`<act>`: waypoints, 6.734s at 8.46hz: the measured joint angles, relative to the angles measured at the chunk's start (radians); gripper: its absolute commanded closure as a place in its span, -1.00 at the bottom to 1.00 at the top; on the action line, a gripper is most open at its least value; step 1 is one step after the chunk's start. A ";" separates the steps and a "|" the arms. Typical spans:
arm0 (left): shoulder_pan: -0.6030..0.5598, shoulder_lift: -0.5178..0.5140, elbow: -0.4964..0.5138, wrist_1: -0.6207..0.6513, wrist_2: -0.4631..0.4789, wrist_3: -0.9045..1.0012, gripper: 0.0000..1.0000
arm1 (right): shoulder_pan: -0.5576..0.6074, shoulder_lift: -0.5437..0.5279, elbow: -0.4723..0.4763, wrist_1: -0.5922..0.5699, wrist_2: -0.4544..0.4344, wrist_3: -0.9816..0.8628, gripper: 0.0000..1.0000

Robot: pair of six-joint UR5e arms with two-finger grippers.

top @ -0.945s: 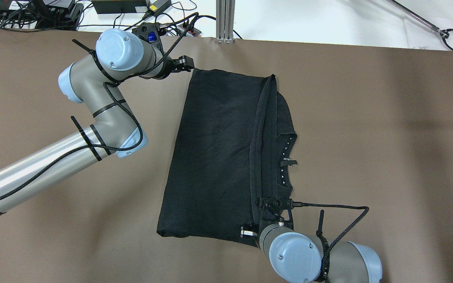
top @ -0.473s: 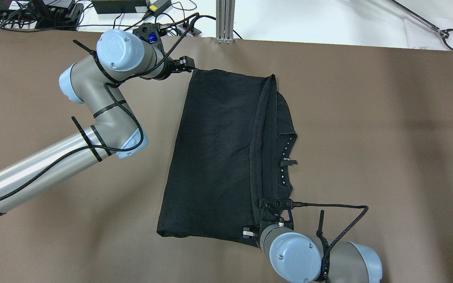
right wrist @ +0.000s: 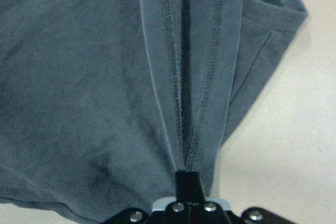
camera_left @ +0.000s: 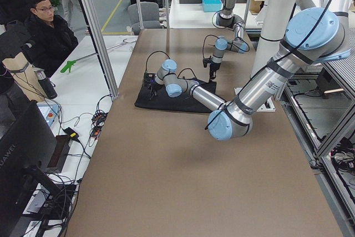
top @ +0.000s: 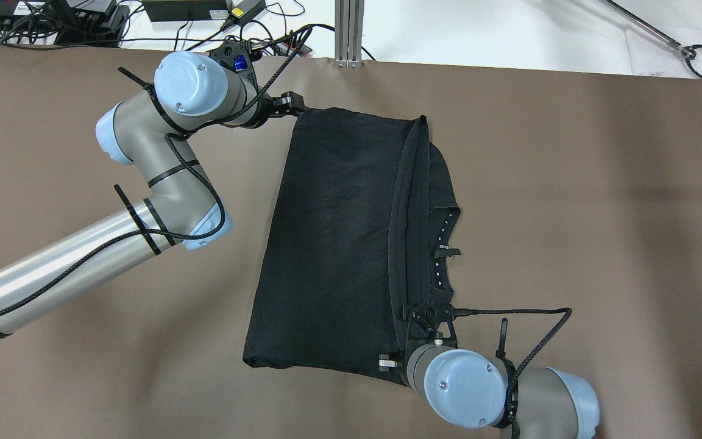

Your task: Fold clothes

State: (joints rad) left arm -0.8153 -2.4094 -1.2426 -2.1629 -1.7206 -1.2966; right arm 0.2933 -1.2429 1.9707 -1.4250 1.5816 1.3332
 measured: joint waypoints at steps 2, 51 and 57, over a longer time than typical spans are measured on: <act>0.001 0.000 0.000 0.000 0.000 -0.001 -0.89 | 0.008 -0.056 0.043 0.003 0.011 -0.015 1.00; 0.016 -0.002 0.000 0.042 0.010 -0.021 -0.89 | 0.085 0.046 -0.074 0.021 -0.032 0.848 -0.84; 0.017 -0.007 -0.005 0.043 0.019 -0.045 -0.89 | -0.080 -0.021 -0.029 0.020 -0.143 1.041 -0.63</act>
State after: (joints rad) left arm -0.7981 -2.4164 -1.2475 -2.1200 -1.7020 -1.3413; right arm 0.2130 -1.2639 1.9416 -1.4051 1.4382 2.3740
